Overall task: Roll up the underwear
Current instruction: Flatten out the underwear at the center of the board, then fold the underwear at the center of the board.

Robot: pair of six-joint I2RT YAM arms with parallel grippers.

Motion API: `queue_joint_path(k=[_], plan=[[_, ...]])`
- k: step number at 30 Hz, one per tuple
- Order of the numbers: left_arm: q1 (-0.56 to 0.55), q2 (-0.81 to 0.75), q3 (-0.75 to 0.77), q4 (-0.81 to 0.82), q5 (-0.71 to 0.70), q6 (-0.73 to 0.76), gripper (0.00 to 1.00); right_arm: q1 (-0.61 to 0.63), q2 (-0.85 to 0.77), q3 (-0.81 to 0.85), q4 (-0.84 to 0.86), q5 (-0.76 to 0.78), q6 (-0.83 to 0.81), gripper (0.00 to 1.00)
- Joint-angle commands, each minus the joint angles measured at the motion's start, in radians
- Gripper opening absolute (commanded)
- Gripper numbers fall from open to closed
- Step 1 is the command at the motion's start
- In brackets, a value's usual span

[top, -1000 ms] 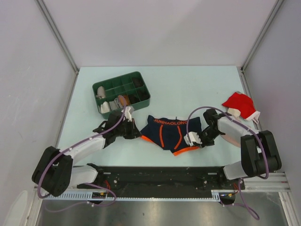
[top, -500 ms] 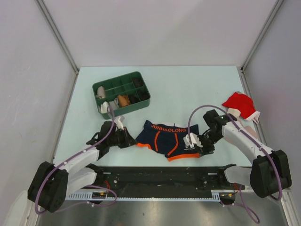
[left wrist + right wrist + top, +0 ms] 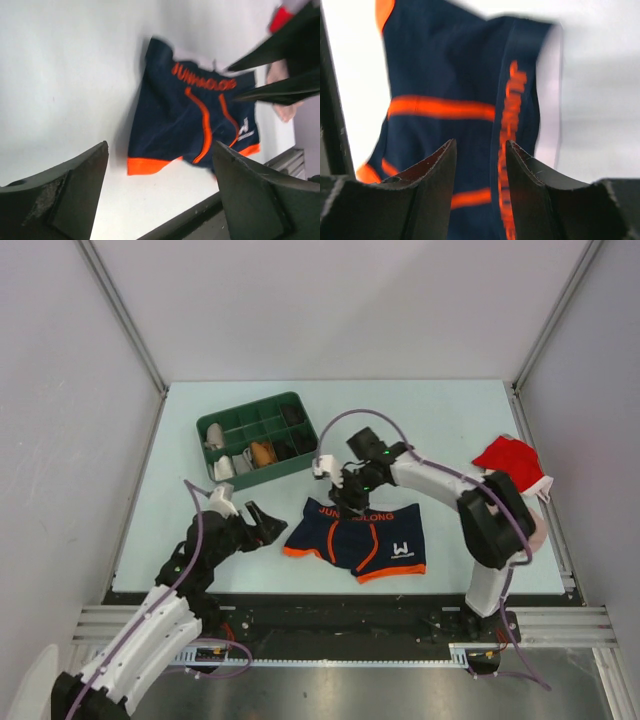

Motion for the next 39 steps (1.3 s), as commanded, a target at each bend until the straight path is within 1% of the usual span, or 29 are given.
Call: queue_joint_path(k=[1, 3, 6, 10, 11, 13, 14, 16, 17, 18, 20, 23, 24, 25, 29, 34, 39], plan=[[0.007, -0.084, 0.066, -0.094, -0.094, 0.029, 0.9, 0.062, 0.148, 0.137, 0.068, 0.107, 0.162, 0.48], [0.007, -0.092, 0.06, -0.094, -0.077, 0.03, 0.9, 0.062, 0.205, 0.187, 0.061, 0.133, 0.17, 0.46], [0.007, -0.095, 0.04, -0.083, -0.058, 0.029, 0.9, 0.062, 0.24, 0.223, 0.058, 0.158, 0.167, 0.45], [0.007, -0.078, 0.005, -0.048, -0.038, 0.021, 0.91, 0.076, 0.283, 0.22, 0.054, 0.182, 0.159, 0.45], [0.007, -0.072, 0.0, -0.027, -0.037, 0.018, 0.91, 0.079, 0.291, 0.217, 0.056, 0.193, 0.156, 0.43], [0.007, -0.04, -0.012, -0.002, -0.022, 0.017, 0.91, 0.085, 0.306, 0.206, 0.062, 0.216, 0.154, 0.35], [0.007, -0.024, -0.015, 0.022, -0.02, 0.021, 0.91, 0.084, 0.308, 0.206, 0.061, 0.222, 0.154, 0.23], [0.007, 0.016, -0.018, 0.05, 0.001, 0.027, 0.9, 0.074, 0.302, 0.204, 0.061, 0.239, 0.165, 0.13], [0.007, 0.075, -0.018, 0.065, 0.012, 0.041, 0.89, 0.07, 0.284, 0.204, 0.062, 0.239, 0.173, 0.05], [0.007, 0.108, -0.015, 0.088, 0.02, 0.047, 0.88, 0.062, 0.273, 0.204, 0.068, 0.239, 0.18, 0.01], [0.007, 0.208, -0.003, 0.121, 0.049, 0.065, 0.87, 0.033, 0.242, 0.2, 0.073, 0.239, 0.197, 0.0], [0.004, 0.295, 0.021, 0.174, 0.069, 0.087, 0.84, -0.008, 0.217, 0.185, 0.093, 0.242, 0.223, 0.0], [0.004, 0.348, 0.031, 0.175, 0.067, 0.095, 0.83, -0.018, 0.205, 0.178, 0.105, 0.244, 0.229, 0.0], [0.003, 0.373, 0.058, 0.209, 0.067, 0.102, 0.83, -0.03, 0.198, 0.174, 0.111, 0.248, 0.234, 0.0], [-0.002, 0.499, 0.135, 0.234, 0.073, 0.157, 0.81, -0.085, 0.187, 0.155, 0.14, 0.262, 0.269, 0.0], [-0.02, 0.672, 0.263, 0.244, 0.118, 0.233, 0.82, -0.148, 0.211, 0.145, 0.169, 0.32, 0.3, 0.0], [-0.028, 0.777, 0.366, 0.205, 0.12, 0.312, 0.83, -0.226, 0.23, 0.146, 0.14, 0.321, 0.295, 0.0]])
